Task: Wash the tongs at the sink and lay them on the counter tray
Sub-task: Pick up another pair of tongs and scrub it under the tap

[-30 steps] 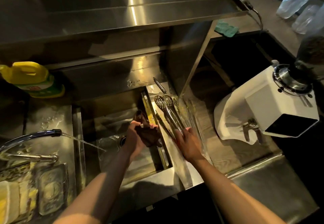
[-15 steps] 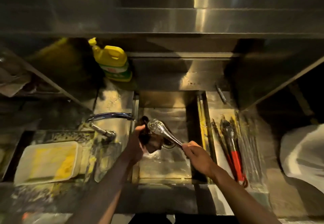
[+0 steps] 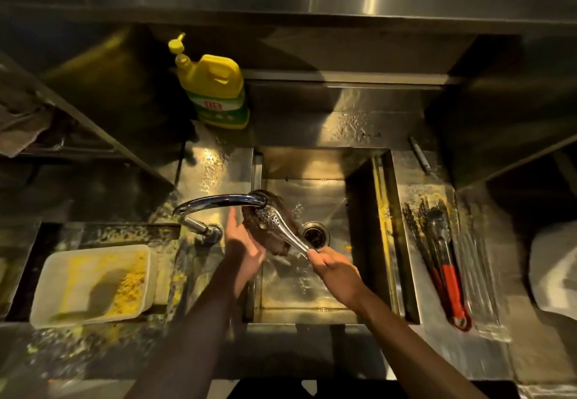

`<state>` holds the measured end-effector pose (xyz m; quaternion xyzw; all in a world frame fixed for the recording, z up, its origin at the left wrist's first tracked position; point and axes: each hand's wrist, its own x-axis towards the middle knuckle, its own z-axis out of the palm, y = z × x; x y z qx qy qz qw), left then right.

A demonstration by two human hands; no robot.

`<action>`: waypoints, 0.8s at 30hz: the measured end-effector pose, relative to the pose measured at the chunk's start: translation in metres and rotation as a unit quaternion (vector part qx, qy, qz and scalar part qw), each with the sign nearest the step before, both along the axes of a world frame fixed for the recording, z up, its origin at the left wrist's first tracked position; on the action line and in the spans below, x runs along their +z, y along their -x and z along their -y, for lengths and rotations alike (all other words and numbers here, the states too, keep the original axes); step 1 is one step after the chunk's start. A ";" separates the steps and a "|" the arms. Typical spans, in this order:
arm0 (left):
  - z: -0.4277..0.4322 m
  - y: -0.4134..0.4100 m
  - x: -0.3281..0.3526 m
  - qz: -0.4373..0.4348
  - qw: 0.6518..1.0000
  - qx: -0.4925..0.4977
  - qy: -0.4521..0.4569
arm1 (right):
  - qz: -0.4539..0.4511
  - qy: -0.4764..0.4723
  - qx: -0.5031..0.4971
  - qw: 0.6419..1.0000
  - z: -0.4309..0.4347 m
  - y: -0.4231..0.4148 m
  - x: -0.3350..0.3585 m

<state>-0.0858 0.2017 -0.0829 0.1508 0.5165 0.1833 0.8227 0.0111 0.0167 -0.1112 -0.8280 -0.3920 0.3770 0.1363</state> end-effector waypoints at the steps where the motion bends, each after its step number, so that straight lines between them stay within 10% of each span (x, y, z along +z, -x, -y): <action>1: 0.003 0.002 0.000 0.045 0.999 0.004 0.026 | -0.003 -0.005 -0.003 1.000 -0.001 0.006 -0.005; 4: 0.008 0.006 0.000 0.070 0.997 -0.041 0.015 | -0.024 -0.010 -0.062 0.998 -0.005 0.015 -0.006; 11: 0.014 -0.022 -0.022 -0.163 0.985 0.050 -0.032 | -0.007 -0.012 -0.087 0.996 -0.010 0.040 0.005; 17: -0.002 0.002 -0.021 -0.044 0.980 -0.162 -0.107 | 0.011 -0.032 -0.065 0.997 0.017 0.018 0.011; 21: 0.016 0.002 -0.026 -0.006 0.998 -0.057 -0.033 | 0.019 -0.016 -0.009 1.000 0.016 -0.002 0.024; 24: 0.025 -0.014 -0.026 -0.175 0.975 -0.073 -0.114 | -0.006 -0.020 -0.027 0.999 0.010 0.006 0.020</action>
